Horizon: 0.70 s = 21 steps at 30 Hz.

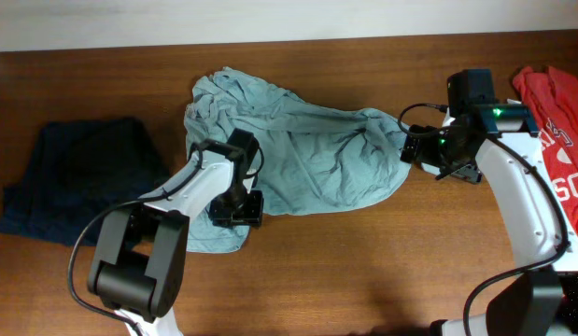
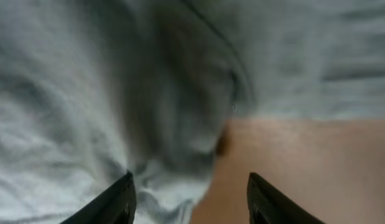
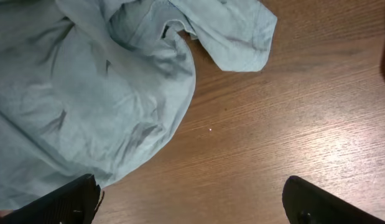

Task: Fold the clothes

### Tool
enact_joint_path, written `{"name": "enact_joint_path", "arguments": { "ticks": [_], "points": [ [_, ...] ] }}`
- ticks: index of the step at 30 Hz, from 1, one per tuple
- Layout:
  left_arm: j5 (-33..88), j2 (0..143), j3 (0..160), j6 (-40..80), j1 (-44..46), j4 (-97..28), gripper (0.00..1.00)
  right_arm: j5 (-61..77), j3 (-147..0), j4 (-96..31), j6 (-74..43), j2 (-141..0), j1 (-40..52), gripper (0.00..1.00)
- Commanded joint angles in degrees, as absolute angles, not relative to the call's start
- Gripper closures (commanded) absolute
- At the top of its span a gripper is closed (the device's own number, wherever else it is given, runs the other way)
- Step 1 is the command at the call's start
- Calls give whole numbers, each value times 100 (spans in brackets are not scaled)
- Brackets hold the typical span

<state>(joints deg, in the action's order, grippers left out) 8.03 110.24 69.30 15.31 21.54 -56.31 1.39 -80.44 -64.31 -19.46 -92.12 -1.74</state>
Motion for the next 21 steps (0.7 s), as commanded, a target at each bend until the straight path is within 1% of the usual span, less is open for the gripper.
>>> {"name": "enact_joint_path", "arguments": {
  "ticks": [1, 2, 4, 5, 6, 8, 10, 11, 14, 16, 19, 20, 21],
  "points": [
    [478, 10991, 6602, 1933, 2132, -5345, 46, 64, -8029, -6436, -1955, -9231, -202, 1],
    [405, 10991, 6543, 2012, 2132, -5282, 48, 64, -8029, -6436, -1955, -9231, -202, 1],
    [403, 10991, 6482, 2012, 2132, -5212, 83, 62, -8029, -6436, -1955, -9231, -202, 1],
    [405, 10986, 6508, 2012, 2132, -5236, 97, 62, -8029, -6436, -1955, -9231, -202, 1],
    [405, 10973, 6602, 2012, 2132, -5349, 99, 60, -8029, -6434, -1955, -9231, -202, 1],
    [408, 10925, 6879, 2010, 2121, -5728, 99, 60, -8029, -6431, -1955, -9231, -202, 1],
    [307, 10783, 7446, 1942, 2121, -6392, 99, 38, -8029, -6420, -1957, -9231, -202, 1],
    [-14, 10626, 7924, 1944, 2121, -6866, 100, 40, -8029, -6396, -1957, -9236, -202, 1],
    [-1162, 10252, 8993, 1946, 2108, -7664, 99, -5, -8027, -6318, -1959, -9306, -222, 1],
    [-1516, 10101, 9483, 1949, 2043, -7983, 100, -1, -8025, -6270, -1962, -9400, -274, 8],
    [-1636, 9918, 10191, 1949, 1796, -8473, 99, 51, -8025, -6193, -1959, -9703, -401, 25],
    [-1640, 9865, 10333, 1949, 1697, -8576, 99, 99, -8025, -6167, -1957, -9835, -434, 27],
    [-1638, 9835, 10398, 1949, 1643, -8613, 99, 110, -8025, -6154, -1957, -9907, -454, 27]
  ]
}}
